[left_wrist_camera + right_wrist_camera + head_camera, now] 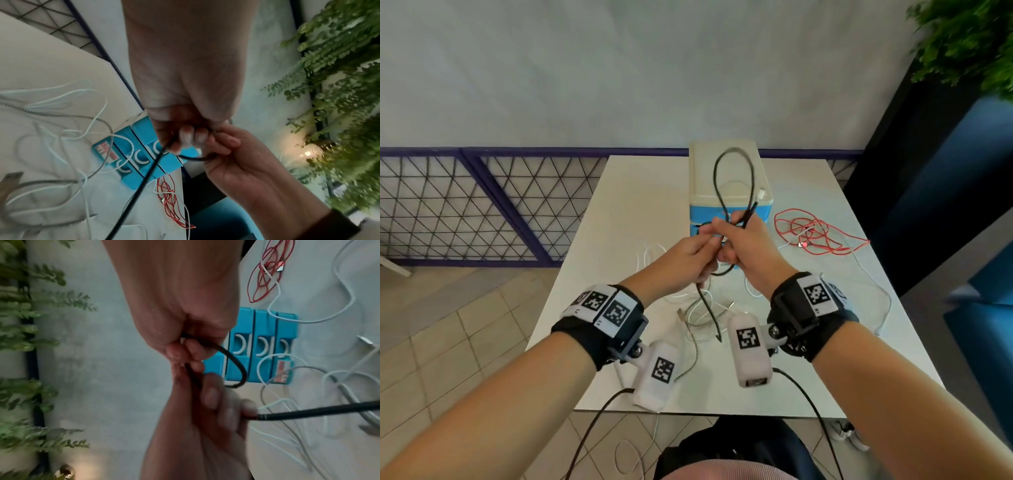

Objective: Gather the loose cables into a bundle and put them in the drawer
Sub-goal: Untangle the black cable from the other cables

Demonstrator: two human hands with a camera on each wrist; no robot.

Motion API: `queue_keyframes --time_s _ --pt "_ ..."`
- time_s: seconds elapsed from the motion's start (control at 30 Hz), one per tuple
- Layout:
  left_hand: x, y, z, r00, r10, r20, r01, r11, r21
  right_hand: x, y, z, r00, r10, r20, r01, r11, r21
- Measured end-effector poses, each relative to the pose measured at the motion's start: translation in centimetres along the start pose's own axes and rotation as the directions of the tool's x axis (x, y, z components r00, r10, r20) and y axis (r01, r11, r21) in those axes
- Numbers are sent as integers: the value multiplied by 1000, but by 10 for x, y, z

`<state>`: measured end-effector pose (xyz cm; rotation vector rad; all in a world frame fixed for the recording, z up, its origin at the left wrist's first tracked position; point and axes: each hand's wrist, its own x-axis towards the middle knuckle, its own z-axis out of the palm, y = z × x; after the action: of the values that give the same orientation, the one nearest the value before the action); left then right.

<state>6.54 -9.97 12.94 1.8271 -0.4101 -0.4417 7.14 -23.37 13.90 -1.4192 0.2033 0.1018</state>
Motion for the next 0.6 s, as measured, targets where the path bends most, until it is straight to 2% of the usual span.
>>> queue_keyframes --time_s 0.07,0.1,0.23,0.3,0.37,0.47,0.53,0.6 --pt "-8 -5 -1 994 -36 102 48 993 -112 4 -12 -3 994 -95 -52 97 994 43" --pt "-13 -11 -3 985 -63 161 78 993 -91 7 -19 -6 986 -143 -83 147 988 47" --pt "-32 -51 -1 919 -263 292 190 948 256 20 -45 -23 959 -210 -193 234 965 115" --pt "-39 -67 4 904 -307 298 235 938 255 27 -46 -31 957 -194 -217 216 973 81" --pt "-46 -64 8 911 -326 253 317 945 77 32 -38 -38 965 -141 -222 133 990 -50" --pt "-45 -39 4 946 -297 133 314 940 -130 30 -12 -47 980 -52 -194 -8 955 -298" --pt "-37 -30 -7 961 -276 22 277 957 -81 27 6 -51 986 -24 -163 -47 909 -414" --pt "-28 -28 -27 963 -245 -115 261 951 163 24 21 -51 991 44 -124 -99 869 -485"
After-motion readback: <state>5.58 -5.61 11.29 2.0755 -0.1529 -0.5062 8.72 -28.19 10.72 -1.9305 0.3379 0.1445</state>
